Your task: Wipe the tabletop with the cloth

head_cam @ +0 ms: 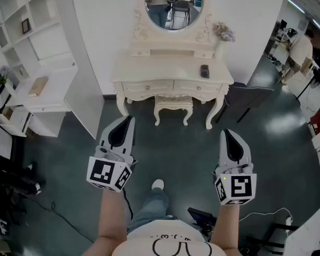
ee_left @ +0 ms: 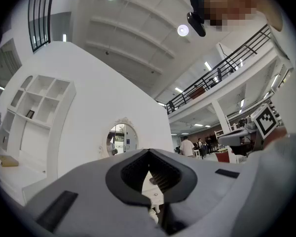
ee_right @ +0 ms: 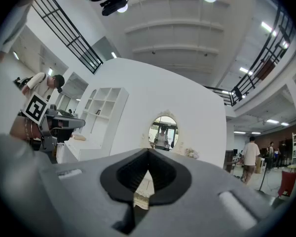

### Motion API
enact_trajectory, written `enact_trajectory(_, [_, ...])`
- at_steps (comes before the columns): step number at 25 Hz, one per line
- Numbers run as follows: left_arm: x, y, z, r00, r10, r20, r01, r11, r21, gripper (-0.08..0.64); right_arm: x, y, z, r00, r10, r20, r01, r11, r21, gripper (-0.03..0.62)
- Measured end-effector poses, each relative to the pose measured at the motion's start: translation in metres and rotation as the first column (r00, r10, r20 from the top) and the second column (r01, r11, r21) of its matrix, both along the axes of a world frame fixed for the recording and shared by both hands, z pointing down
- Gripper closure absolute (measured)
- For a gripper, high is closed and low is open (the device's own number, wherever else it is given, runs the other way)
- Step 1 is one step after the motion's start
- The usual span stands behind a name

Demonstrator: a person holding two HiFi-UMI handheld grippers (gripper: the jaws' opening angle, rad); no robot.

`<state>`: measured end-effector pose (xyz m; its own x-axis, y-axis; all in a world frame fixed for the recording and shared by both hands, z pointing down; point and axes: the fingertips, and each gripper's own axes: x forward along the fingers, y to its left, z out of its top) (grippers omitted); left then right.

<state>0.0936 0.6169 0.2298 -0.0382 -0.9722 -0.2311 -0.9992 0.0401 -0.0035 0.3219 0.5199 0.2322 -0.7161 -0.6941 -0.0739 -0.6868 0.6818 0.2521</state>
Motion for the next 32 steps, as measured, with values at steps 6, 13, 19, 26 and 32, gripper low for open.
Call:
enact_trajectory(6, [-0.041,-0.068,0.019,0.999,0.029,0.018,-0.029,0.999,-0.038,0.563,-0.045,-0.061,0.013,1.000,-0.003,-0.010,0.003,1.000,-0.014,0.595])
enact_trajectory(13, [-0.074,-0.155,0.020,0.995,0.090,0.046,-0.088,0.996,-0.027,0.563,-0.086,-0.133,0.018,0.999,0.043,-0.018,-0.043,0.999,-0.022,0.595])
enact_trajectory(19, [-0.093,-0.221,0.020,0.987,0.162,0.019,-0.161,0.986,-0.032,0.562,-0.110,-0.181,0.016,0.995,0.098,-0.010,-0.098,0.995,-0.015,0.595])
enact_trajectory(26, [-0.099,-0.270,0.031,0.973,0.226,-0.041,-0.228,0.973,-0.046,0.540,-0.121,-0.214,0.024,0.988,0.139,-0.069,-0.141,0.990,-0.023,0.595])
enact_trajectory(32, [-0.083,-0.317,0.047,0.952,0.289,-0.103,-0.296,0.952,-0.071,0.153,-0.102,-0.251,0.035,0.982,0.182,-0.053,-0.184,0.981,-0.053,0.595])
